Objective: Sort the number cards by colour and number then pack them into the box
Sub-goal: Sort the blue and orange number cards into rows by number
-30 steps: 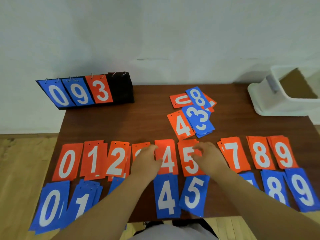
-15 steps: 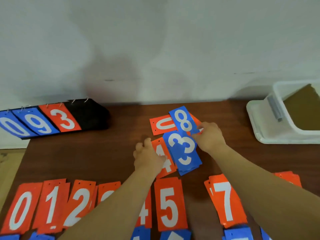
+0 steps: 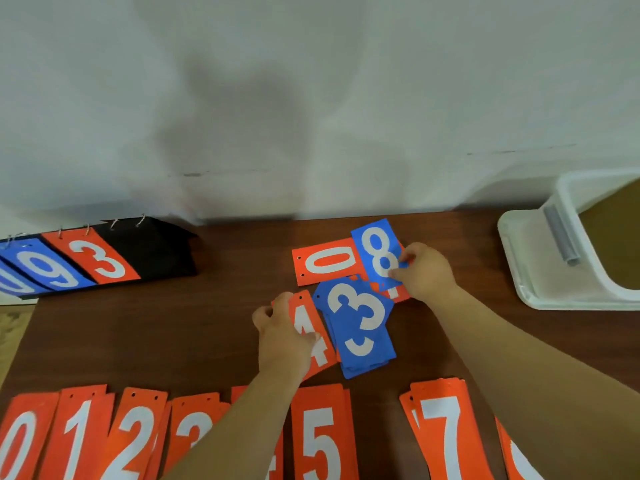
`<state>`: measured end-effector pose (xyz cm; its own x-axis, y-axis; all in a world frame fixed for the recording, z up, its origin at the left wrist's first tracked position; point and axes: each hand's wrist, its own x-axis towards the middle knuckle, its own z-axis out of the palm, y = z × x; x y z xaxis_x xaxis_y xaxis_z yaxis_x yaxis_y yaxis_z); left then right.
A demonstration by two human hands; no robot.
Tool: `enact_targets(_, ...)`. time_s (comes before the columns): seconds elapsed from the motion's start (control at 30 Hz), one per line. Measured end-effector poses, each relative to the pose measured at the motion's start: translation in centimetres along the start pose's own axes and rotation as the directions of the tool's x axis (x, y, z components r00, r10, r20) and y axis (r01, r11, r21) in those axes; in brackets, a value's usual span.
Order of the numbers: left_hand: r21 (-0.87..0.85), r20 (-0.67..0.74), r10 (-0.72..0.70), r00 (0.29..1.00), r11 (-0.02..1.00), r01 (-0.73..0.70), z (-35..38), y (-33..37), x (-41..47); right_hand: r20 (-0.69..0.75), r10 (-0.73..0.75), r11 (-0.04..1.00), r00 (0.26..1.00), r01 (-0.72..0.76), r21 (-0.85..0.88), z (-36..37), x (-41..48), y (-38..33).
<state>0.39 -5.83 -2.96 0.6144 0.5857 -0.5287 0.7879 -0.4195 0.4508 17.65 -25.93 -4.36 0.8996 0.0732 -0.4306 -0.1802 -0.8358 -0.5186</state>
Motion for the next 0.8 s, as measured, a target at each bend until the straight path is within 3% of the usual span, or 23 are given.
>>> enact_targets(0.17,-0.081,-0.078,0.136,0.988,0.986,-0.142,-0.2,0.1,-0.4,-0.149,0.105,0.99,0.983,-0.089,0.111,-3.7,-2.1,4.1)
enact_targets(0.43,-0.183,-0.255,0.146,0.956,0.963,-0.196,-3.4,2.4,-3.0,-0.299,0.16,0.978,0.941,-0.11,0.178,-7.5,-6.7,7.5)
enact_targets(0.67,-0.285,-0.249,0.191,0.949,0.922,-0.26,-5.1,2.7,-6.7,-0.375,0.166,0.967,0.912,-0.076,0.243,-8.5,-12.4,9.0)
enact_targets(0.8,-0.328,-0.222,0.257,0.941,0.889,-0.32,-6.0,1.8,-9.3,-0.434,0.122,0.933,0.893,0.045,0.356,-8.7,-17.1,8.7)
